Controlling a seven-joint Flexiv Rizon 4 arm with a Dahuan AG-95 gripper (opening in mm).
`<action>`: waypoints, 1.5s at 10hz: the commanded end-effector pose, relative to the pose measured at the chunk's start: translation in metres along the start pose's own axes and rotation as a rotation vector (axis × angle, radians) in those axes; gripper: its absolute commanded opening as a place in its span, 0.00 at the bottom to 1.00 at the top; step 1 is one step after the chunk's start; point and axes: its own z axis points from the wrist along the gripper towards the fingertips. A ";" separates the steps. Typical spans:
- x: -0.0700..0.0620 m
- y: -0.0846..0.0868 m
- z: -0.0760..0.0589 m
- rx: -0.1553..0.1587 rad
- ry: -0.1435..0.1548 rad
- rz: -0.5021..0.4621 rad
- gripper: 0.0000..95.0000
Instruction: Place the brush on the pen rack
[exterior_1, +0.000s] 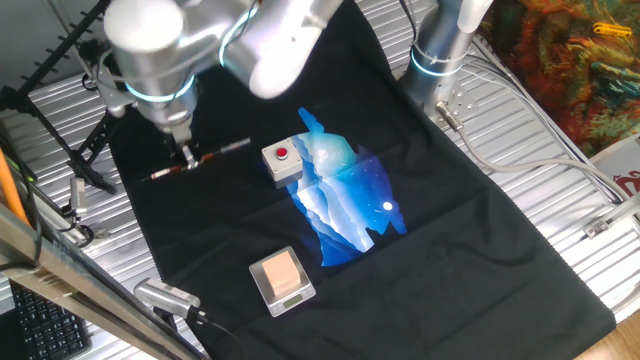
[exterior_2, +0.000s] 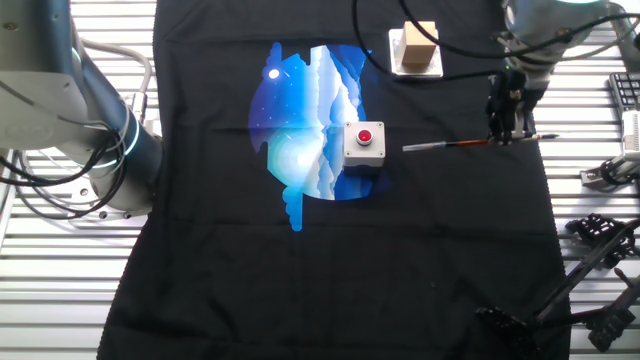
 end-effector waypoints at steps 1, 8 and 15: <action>0.016 -0.009 -0.009 0.001 0.000 -0.026 0.00; 0.028 -0.015 -0.021 -0.061 0.050 0.093 0.00; 0.042 -0.023 -0.036 0.122 0.027 0.305 0.00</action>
